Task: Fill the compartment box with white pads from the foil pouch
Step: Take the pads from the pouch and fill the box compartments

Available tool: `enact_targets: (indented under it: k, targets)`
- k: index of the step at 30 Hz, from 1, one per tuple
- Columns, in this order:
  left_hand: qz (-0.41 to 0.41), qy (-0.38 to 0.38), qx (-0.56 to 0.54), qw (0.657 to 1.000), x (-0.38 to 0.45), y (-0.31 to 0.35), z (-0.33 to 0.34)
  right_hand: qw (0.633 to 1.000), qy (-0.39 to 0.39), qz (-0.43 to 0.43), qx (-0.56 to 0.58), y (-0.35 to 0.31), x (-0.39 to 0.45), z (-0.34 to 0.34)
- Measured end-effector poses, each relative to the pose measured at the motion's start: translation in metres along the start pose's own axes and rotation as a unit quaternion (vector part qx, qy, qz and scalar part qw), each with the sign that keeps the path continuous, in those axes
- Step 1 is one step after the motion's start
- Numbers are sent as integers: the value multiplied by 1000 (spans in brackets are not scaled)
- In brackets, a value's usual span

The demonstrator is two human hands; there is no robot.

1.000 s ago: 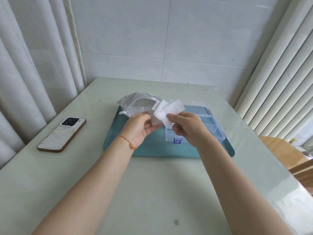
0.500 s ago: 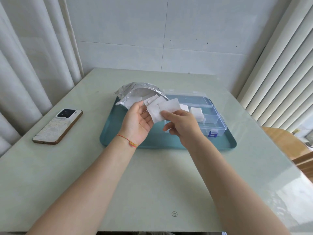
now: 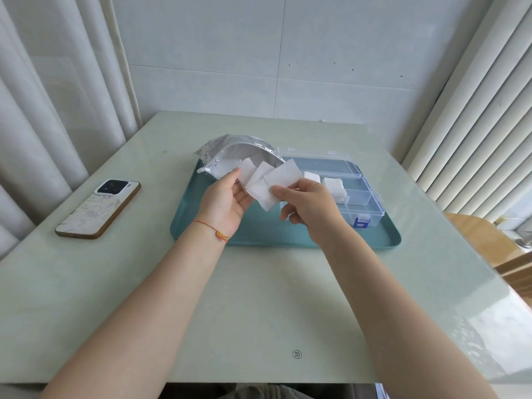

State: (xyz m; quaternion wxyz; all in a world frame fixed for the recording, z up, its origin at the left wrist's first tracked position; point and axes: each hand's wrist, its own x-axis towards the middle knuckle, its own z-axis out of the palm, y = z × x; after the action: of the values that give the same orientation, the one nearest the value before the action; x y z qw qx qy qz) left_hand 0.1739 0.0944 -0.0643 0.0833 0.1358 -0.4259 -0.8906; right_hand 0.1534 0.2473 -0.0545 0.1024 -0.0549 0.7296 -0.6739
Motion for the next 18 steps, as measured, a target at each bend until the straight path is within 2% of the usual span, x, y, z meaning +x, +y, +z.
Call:
enact_targets:
  k: [3,5,7,10,18]
  targets:
    - [4,6,114,994,1,5,-7,999,-25,-28,-4,-6,2,-10]
    - [-16,-25,193,981,-2,7,-8,998,-37,-34,-25,-6,2,-16]
    - [-41,-64,228,971,-6,8,-6,997,-38,-29,-55,-5,2,-18]
    - [-55,-92,217,970,-8,7,-5,996,-30,-25,-78,-4,2,-15]
    - [-67,-97,178,977,-5,5,-6,994,-4,-42,-100,-2,2,-13]
